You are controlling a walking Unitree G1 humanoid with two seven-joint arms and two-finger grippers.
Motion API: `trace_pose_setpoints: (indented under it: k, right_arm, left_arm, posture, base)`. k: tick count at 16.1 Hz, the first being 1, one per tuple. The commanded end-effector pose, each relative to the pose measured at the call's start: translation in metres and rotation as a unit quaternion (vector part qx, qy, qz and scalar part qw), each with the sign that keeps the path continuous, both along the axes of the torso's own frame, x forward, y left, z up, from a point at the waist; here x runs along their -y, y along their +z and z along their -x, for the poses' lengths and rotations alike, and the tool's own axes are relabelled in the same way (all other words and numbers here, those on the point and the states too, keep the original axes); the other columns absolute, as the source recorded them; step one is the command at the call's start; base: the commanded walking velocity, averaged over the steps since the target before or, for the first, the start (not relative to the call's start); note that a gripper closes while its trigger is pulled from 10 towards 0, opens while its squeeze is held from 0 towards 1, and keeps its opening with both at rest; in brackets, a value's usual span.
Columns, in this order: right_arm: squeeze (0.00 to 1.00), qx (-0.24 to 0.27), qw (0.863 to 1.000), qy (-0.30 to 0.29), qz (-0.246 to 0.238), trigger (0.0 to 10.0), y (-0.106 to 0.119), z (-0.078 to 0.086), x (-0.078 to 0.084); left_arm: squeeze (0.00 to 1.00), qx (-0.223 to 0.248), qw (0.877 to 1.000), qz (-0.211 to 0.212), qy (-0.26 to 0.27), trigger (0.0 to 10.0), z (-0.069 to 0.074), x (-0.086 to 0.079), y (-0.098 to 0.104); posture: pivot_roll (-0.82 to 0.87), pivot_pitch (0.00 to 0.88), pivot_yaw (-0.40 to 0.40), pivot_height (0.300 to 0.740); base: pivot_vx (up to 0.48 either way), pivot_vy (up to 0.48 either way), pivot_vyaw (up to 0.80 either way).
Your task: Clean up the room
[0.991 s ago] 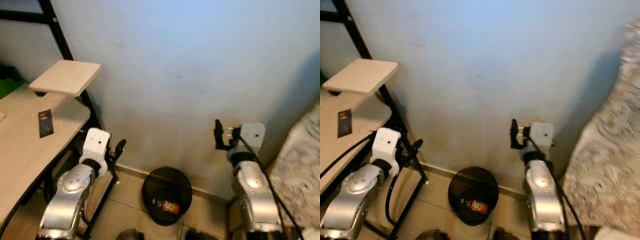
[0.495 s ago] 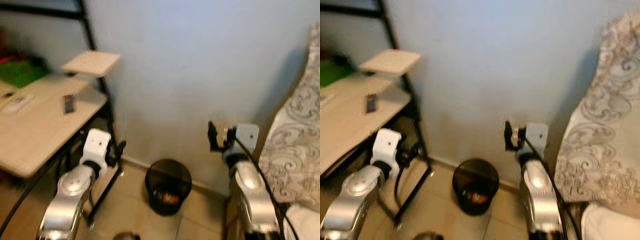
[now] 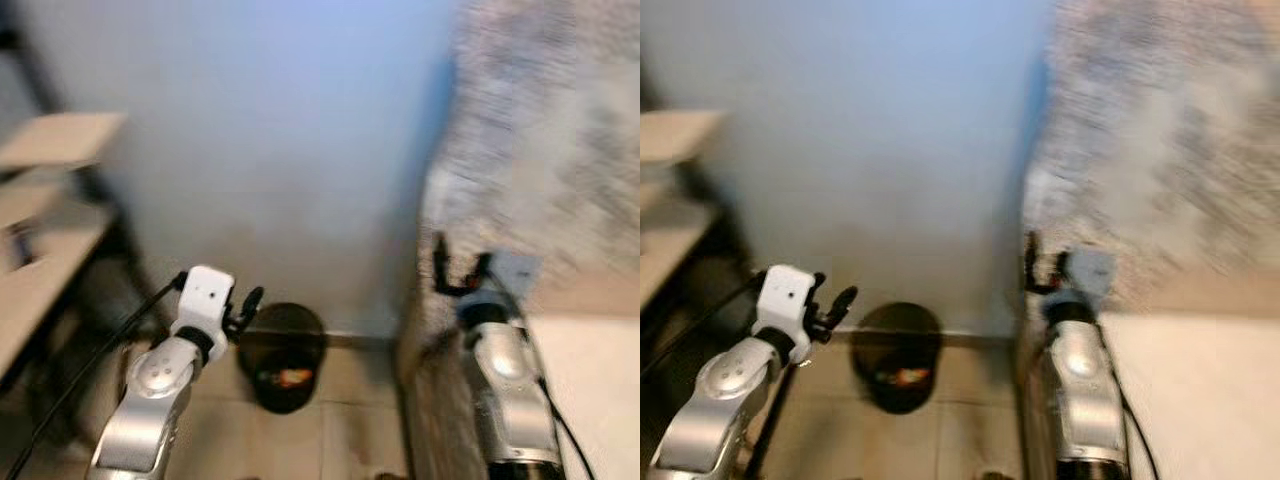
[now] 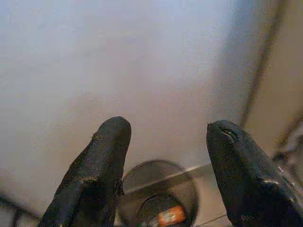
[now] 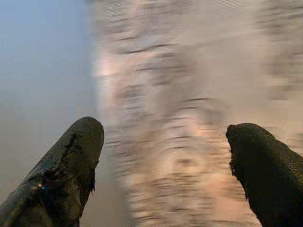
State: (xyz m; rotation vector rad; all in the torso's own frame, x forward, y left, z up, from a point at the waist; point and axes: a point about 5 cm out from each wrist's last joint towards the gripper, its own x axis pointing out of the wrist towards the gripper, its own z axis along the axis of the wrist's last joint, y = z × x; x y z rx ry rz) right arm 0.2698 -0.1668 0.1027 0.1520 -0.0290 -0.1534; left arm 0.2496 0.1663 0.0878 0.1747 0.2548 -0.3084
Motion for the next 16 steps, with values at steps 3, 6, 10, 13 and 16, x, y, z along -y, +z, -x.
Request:
trace_pose_setpoints:
  k: [3,6,10,13,16]
  right_arm:
    - [0.0,0.02,0.997,0.022,-0.064,10.0,0.006,0.0012,-0.0074]
    - [0.0,0.007,0.995,0.014,-0.1,10.0,0.0024,0.0016,-0.0062]
    - [0.0,-0.001,0.985,0.047,-0.164,10.0,-0.0007,-0.0007,-0.0096]
    - [0.0,-0.016,0.987,0.045,-0.155,10.0,-0.0031,-0.0014,-0.009]
    - [0.0,-0.018,0.986,0.046,-0.158,10.0,-0.003,-0.0019,-0.0081]
  left_arm:
    - [0.0,0.004,1.0,-0.01,-0.006,10.0,-0.0025,-0.0019,0.0025]
    - [0.0,0.003,1.0,-0.011,-0.009,10.0,-0.0033,-0.0021,0.0024]
    - [0.0,0.002,1.0,-0.005,-0.007,10.0,-0.0026,0.0006,0.0007]
    - [0.0,0.002,1.0,-0.004,-0.006,10.0,-0.0025,0.0012,0.0002]
    - [0.0,0.002,1.0,-0.004,-0.005,10.0,-0.0026,0.0012,0.0003]
  posture:
    - [0.11,0.0,0.036,0.74]
    - [0.11,0.0,0.039,0.74]
    - [0.1,0.0,0.028,0.74]
    - [0.11,0.0,0.023,0.74]
    - [0.1,0.0,0.024,0.74]
  base:
    - [0.0,0.0,-0.8]
    - [0.0,0.0,-0.8]
    - [0.0,0.0,-0.8]
    - [0.0,0.0,-0.78]
    - [0.0,0.0,-0.77]
